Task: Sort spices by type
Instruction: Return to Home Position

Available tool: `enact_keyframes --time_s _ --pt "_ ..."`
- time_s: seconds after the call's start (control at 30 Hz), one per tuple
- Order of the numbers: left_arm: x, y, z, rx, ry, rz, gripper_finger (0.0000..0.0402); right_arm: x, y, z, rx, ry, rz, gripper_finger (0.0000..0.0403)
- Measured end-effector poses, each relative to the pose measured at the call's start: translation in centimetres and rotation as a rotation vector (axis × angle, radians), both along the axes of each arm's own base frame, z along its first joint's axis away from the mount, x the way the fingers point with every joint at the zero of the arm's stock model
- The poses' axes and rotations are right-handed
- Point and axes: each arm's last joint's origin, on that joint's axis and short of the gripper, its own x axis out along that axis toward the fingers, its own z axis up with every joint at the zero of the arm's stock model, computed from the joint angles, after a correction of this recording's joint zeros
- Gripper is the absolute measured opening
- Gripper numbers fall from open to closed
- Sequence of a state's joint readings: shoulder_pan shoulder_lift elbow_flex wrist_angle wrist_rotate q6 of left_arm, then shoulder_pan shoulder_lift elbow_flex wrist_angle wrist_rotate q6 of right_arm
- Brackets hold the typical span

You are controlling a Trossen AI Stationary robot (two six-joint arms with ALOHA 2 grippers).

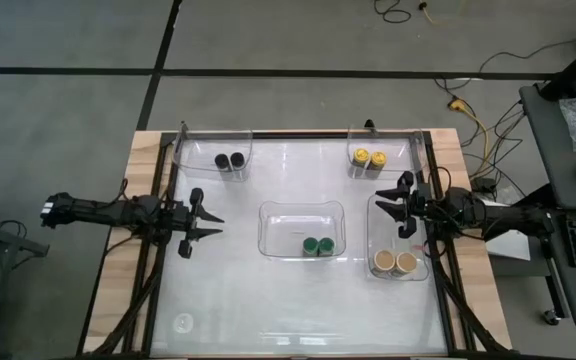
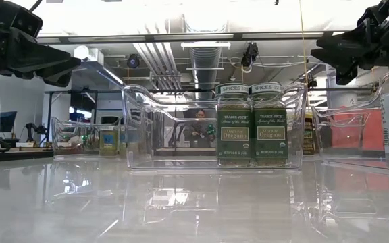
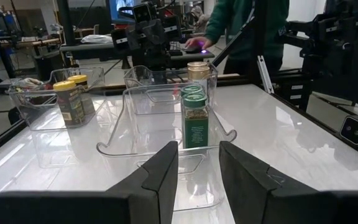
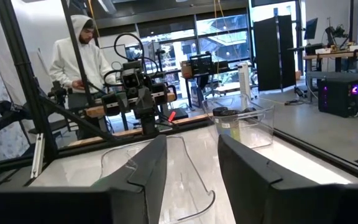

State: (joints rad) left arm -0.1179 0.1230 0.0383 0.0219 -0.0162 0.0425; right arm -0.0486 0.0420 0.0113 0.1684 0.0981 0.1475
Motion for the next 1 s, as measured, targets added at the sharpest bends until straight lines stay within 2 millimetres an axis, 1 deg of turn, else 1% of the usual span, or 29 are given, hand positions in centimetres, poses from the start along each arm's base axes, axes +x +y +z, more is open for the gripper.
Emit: enact_keyframes --time_s 0.37,1.0 --pt "0.0 0.0 0.0 0.0 0.0 0.0 0.0103 0.0 0.0 0.0 0.001 0.0 0.0 0.0146" --pt "0.0 0.0 0.0 0.0 0.0 0.0 0.0103 0.0 0.0 0.0 0.0 0.0 0.0 0.0116"
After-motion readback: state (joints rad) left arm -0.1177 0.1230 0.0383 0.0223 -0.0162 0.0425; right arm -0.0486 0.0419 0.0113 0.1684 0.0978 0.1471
